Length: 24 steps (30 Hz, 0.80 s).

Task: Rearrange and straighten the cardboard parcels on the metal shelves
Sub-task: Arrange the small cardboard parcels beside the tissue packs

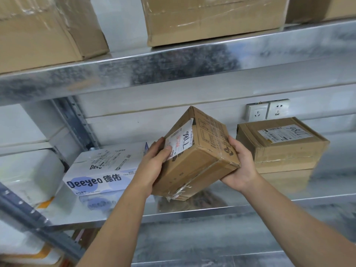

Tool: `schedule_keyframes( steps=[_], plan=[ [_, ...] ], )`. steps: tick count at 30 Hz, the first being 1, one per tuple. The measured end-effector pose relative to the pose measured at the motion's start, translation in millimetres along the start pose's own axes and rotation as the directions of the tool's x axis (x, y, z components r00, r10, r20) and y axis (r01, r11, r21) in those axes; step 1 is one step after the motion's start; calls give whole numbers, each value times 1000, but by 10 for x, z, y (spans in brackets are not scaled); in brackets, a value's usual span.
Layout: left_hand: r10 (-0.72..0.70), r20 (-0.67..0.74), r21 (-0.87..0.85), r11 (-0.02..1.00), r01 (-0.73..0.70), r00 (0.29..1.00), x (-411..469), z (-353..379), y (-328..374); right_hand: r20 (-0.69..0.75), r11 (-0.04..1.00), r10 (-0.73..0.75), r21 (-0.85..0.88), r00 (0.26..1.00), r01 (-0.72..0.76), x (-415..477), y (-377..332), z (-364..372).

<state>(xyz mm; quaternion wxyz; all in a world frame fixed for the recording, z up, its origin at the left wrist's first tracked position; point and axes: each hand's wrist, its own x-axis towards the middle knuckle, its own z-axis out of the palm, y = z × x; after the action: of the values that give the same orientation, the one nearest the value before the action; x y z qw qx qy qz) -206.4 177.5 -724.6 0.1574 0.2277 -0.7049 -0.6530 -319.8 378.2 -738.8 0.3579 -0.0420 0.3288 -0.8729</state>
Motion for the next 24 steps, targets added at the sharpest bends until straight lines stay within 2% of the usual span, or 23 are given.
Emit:
schedule_keyframes(
  steps=[3, 7, 12, 17, 19, 21, 24],
  plan=[
    [-13, -80, 1, 1000, 13, 997, -12, 17, 8, -26, 1000, -19, 21, 999, 20, -9, -26, -27],
    [-101, -202, -49, 994, 93, 974, -1, -25, -50, -23, 997, -25, 71, 999, 27, -4, -94, -102],
    [-254, -89, -208, 950, 232, 963, 13, -37, -77, -26, 997, -15, 77, 1000, 17, 78, -60, -196],
    [-266, -142, -182, 954, 239, 953, 65, -75, -98, -122, 995, 13, -100, 992, -26, 154, -4, -325],
    [-250, -173, -157, 962, 224, 953, 85, -117, -115, -133, 977, -66, -211, 989, 37, 170, -10, -348],
    [-238, -184, -140, 967, 214, 954, 97, -140, -126, -132, 905, -206, -403, 970, 138, 184, -19, -376],
    [-201, -207, -97, 978, 184, 957, 125, -131, -136, -63, 599, -384, -777, 921, 196, 247, -40, -446]
  ],
)
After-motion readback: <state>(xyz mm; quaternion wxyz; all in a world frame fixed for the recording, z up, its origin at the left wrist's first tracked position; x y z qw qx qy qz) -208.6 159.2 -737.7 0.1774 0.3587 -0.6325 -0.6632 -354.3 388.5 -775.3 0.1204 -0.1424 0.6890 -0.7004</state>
